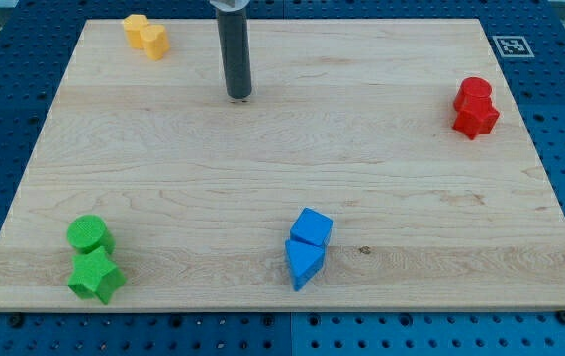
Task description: Point at blue triangle
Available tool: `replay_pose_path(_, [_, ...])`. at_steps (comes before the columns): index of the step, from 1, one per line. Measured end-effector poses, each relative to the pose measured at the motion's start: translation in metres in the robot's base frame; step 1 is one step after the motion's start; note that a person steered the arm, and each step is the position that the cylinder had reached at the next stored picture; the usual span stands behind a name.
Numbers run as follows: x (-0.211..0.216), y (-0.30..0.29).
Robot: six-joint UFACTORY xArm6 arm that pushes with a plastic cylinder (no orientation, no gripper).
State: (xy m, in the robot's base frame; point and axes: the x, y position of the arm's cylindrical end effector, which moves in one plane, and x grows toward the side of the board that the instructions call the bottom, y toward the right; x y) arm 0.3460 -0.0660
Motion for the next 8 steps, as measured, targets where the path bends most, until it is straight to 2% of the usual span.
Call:
replay_pose_path(2, [0.034,-0.075])
replay_pose_path(3, [0.089,-0.095])
replay_pose_path(5, [0.203,-0.045])
replay_pose_path(6, [0.237,-0.036])
replay_pose_path(8, [0.252,-0.008])
